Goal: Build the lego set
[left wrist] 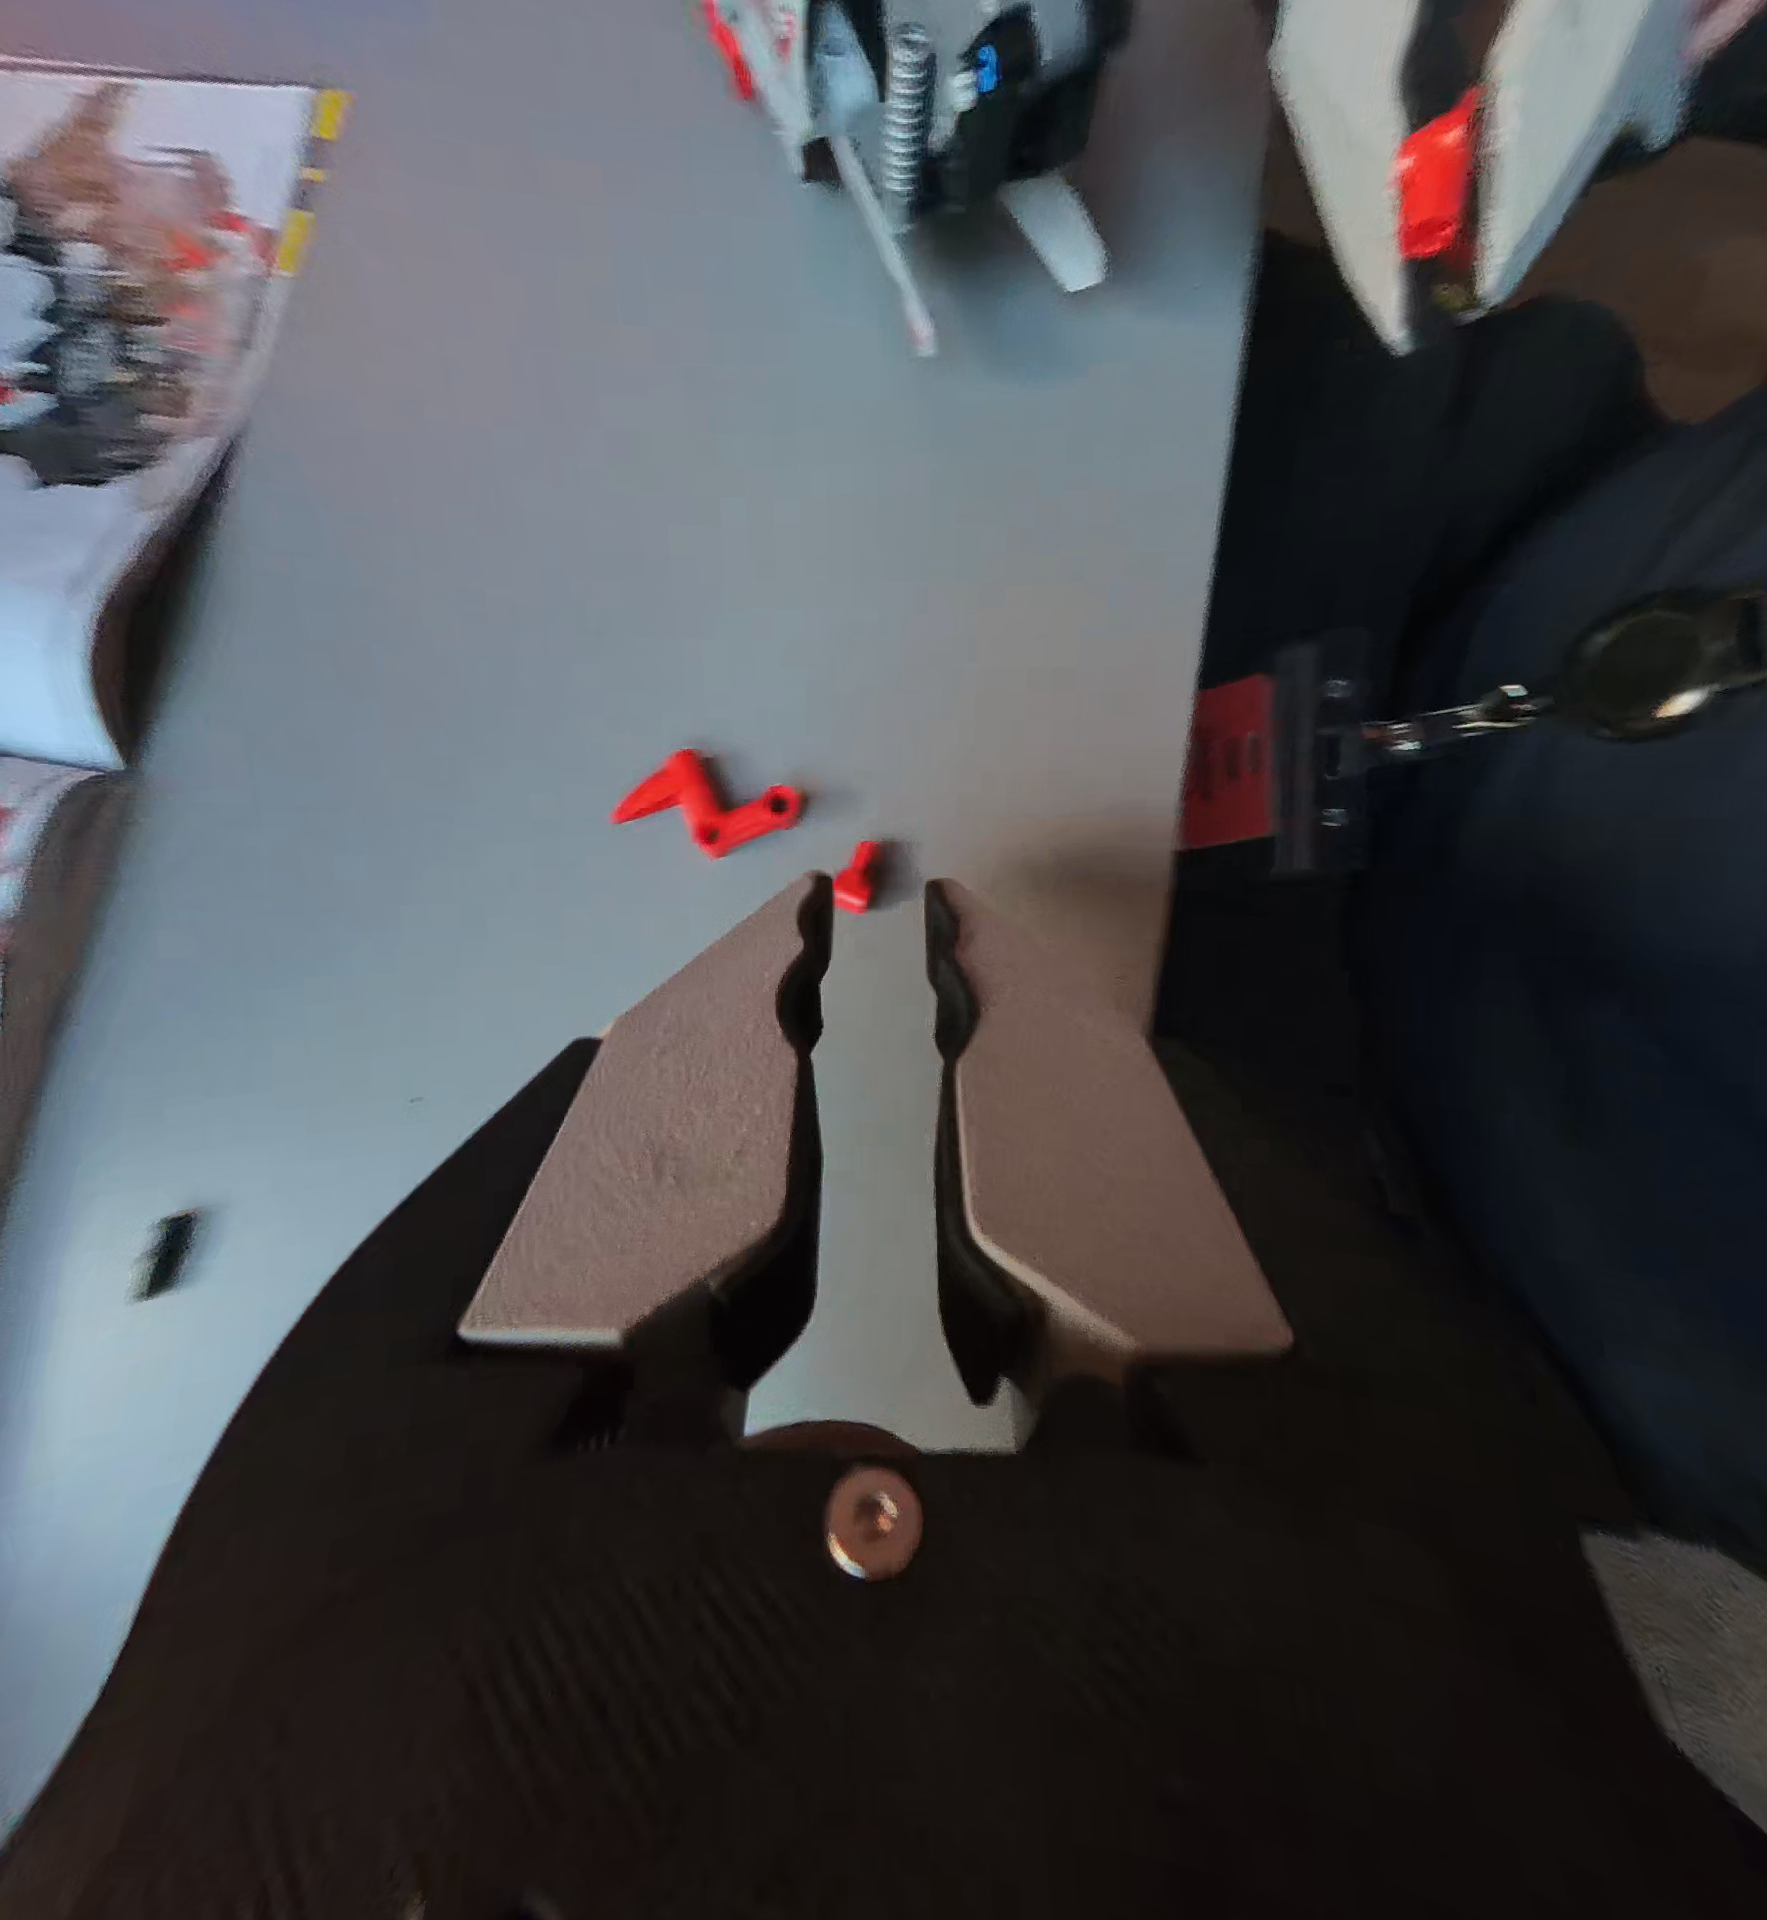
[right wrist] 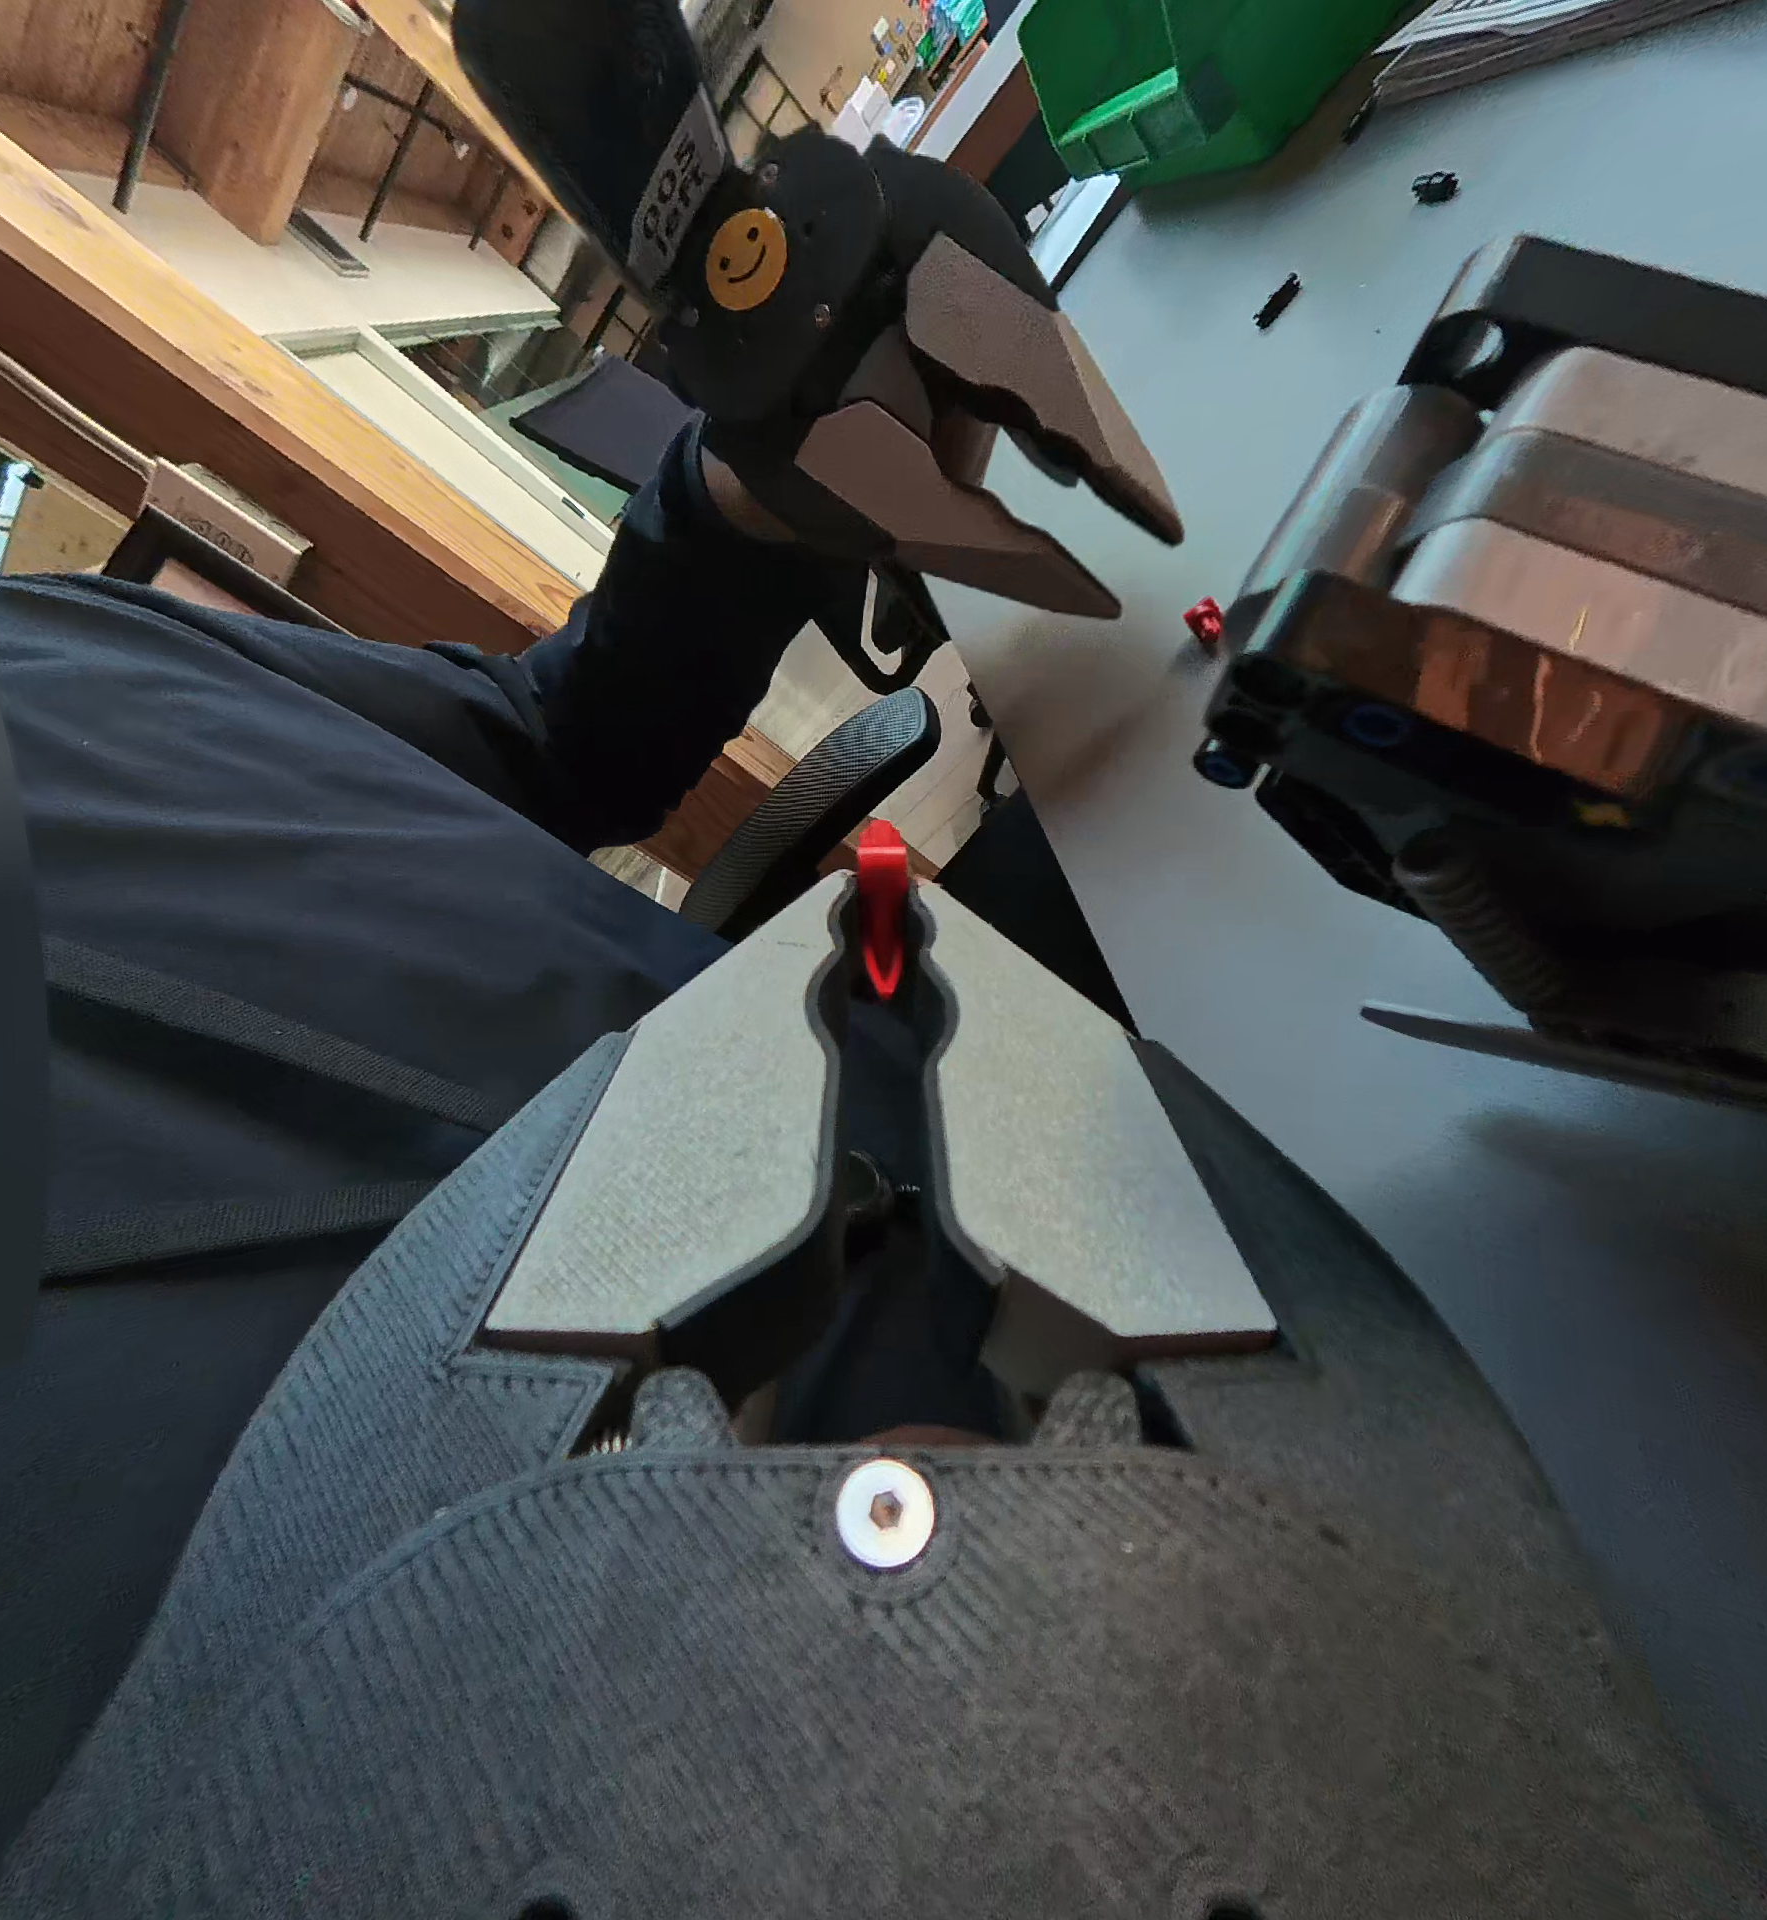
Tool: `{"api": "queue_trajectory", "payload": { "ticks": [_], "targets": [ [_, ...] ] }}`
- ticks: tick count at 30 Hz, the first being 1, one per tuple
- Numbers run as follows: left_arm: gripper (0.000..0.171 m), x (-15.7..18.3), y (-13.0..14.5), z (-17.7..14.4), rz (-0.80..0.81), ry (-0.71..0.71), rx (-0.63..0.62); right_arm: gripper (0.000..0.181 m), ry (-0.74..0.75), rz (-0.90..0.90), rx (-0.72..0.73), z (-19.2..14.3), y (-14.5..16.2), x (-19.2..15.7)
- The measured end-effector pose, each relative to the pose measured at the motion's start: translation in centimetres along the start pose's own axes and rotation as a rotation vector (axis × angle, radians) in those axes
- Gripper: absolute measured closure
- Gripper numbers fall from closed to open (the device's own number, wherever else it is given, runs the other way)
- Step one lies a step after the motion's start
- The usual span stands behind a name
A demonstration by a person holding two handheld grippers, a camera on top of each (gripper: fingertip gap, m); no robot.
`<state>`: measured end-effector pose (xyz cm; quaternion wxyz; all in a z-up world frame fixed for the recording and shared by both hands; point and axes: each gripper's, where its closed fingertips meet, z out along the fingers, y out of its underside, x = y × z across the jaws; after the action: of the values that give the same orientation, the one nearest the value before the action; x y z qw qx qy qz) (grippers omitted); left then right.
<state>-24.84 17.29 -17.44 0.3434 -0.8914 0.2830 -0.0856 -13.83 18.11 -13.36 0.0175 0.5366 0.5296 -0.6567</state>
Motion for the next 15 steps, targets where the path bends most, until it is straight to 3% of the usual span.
{"api": "queue_trajectory", "payload": {
  "ticks": [3, 6, 12, 15],
  "targets": [
    [0.154, -0.8, 0.3, 0.4, 0.089, -0.065, -0.004, 0.178, -0.004, -0.003, -0.009, 0.0, 0.0, 0.0],
    [0.151, -0.5, 1.3, 1.3, 0.135, 0.003, -0.042, 0.178, 0.006, -0.033, -0.03, -0.1, 0.1, 0.0],
    [0.154, -0.1, 0.8, 1.8, 0.175, 0.084, 0.0, 0.178, 0.081, -0.143, -0.079, -0.5, -0.1, 0.4],
    [0.166, 0.3, 0.7, 2.1, 0.139, 0.142, 0.021, 0.178, 0.087, -0.172, -0.076, -0.5, -0.4, 0.4]
  ]
}}
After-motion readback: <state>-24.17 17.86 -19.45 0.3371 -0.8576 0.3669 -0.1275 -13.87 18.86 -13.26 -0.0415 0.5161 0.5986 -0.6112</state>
